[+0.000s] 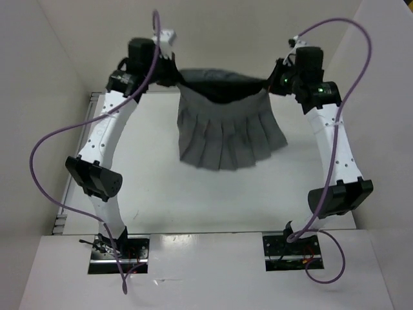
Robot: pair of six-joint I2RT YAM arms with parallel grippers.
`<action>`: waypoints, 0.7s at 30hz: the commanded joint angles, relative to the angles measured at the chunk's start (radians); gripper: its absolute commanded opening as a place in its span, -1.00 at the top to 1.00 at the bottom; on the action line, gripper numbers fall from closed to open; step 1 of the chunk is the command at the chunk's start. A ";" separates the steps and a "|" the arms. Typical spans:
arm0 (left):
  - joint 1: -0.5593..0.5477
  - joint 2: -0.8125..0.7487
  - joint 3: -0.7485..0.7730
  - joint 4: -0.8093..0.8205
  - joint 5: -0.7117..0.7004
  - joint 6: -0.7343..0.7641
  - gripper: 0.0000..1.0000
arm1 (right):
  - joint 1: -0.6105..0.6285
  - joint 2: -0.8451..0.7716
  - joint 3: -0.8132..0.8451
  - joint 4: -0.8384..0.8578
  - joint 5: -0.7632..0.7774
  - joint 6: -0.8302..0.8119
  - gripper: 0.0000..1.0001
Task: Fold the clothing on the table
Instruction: Flatten the skirt out
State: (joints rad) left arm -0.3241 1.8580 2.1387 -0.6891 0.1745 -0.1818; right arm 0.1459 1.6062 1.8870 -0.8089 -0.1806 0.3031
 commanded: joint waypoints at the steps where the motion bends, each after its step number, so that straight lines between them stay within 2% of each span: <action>1: 0.056 0.019 0.292 -0.006 -0.024 0.030 1.00 | -0.003 -0.066 0.116 0.126 0.098 -0.062 1.00; 4: 0.086 0.020 0.296 0.005 0.019 0.007 1.00 | -0.003 -0.098 0.054 0.160 0.086 -0.062 1.00; 8: 0.086 -0.121 -0.093 0.144 0.072 -0.042 0.95 | -0.003 -0.163 -0.235 0.178 -0.012 -0.024 0.97; 9: 0.086 -0.146 -0.299 0.210 0.082 -0.059 0.95 | 0.029 -0.163 -0.287 0.178 -0.025 -0.024 0.97; 11: 0.086 -0.204 -0.481 0.272 0.109 -0.114 0.95 | 0.058 -0.186 -0.426 0.160 -0.039 0.008 0.97; 12: 0.086 -0.216 -0.640 0.284 0.123 -0.129 0.95 | 0.072 -0.186 -0.471 0.160 -0.071 0.022 0.97; 15: 0.074 -0.279 -0.846 0.295 0.177 -0.206 0.92 | 0.125 -0.221 -0.655 0.126 -0.153 0.103 0.94; 16: 0.063 -0.296 -0.958 0.280 0.187 -0.226 0.71 | 0.161 -0.230 -0.734 0.069 -0.198 0.123 0.90; 17: 0.041 -0.315 -1.006 0.249 0.218 -0.238 0.47 | 0.181 -0.244 -0.761 0.025 -0.210 0.139 0.80; 18: 0.030 -0.359 -1.052 0.235 0.239 -0.258 0.31 | 0.202 -0.256 -0.807 -0.022 -0.220 0.161 0.45; 19: 0.030 -0.385 -1.130 0.208 0.262 -0.258 0.24 | 0.246 -0.273 -0.822 -0.108 -0.220 0.162 0.35; 20: 0.017 -0.414 -1.152 0.186 0.317 -0.258 0.04 | 0.265 -0.302 -0.831 -0.145 -0.198 0.191 0.22; 21: 0.017 -0.475 -1.152 0.156 0.333 -0.258 -0.11 | 0.279 -0.374 -0.815 -0.180 -0.183 0.226 -0.02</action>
State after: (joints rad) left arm -0.2878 1.5749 0.9852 -0.5156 0.3622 -0.3923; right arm 0.3737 1.4059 1.0504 -0.8345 -0.3305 0.4404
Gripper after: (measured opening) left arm 0.509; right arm 0.425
